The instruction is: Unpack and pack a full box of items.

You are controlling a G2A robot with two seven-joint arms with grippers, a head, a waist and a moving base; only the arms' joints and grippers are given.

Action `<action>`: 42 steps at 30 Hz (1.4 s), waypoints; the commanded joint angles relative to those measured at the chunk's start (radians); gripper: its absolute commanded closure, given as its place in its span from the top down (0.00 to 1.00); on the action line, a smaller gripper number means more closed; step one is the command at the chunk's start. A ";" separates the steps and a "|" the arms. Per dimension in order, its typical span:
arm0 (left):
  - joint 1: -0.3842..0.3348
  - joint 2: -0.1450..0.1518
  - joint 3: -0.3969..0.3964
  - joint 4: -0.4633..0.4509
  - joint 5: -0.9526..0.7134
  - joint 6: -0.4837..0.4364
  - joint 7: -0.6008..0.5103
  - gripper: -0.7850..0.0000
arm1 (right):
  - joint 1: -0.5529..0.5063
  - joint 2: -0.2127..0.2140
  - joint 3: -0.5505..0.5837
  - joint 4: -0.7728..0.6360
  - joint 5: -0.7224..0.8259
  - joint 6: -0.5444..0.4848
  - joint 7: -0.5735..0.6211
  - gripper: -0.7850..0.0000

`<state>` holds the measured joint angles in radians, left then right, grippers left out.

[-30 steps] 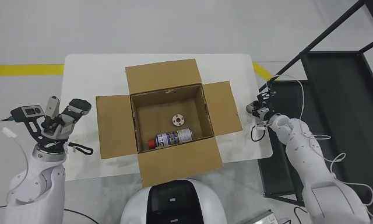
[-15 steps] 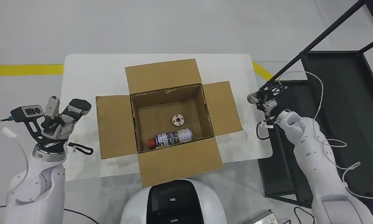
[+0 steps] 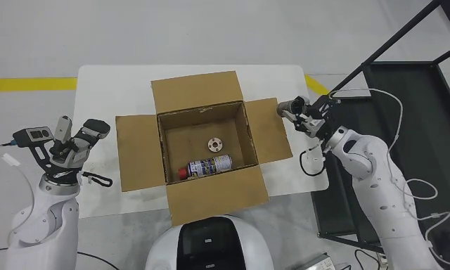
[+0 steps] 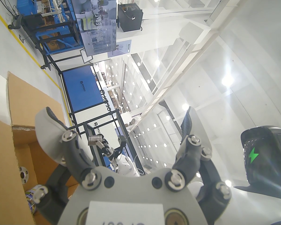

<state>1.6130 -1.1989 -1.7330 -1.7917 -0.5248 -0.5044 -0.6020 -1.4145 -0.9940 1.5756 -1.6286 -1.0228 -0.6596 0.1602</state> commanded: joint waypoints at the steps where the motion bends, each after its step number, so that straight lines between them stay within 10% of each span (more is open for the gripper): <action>1: 0.000 0.000 0.000 0.000 0.000 0.000 0.000 1.00 | -0.010 0.000 -0.002 -0.021 0.002 -0.005 0.002 0.00; 20: 0.000 0.000 0.000 0.000 0.000 0.000 0.000 1.00 | -0.011 -0.001 -0.022 -0.058 -0.011 -0.016 0.006 0.00; 42: 0.000 0.000 0.000 0.000 0.000 0.000 0.000 1.00 | 0.336 -0.074 -0.496 0.034 -0.112 -0.028 0.091 0.00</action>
<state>1.6130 -1.1989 -1.7330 -1.7917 -0.5248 -0.5044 -0.6020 -1.0778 -1.0686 1.0784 -1.5936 -1.1347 -0.6875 0.2506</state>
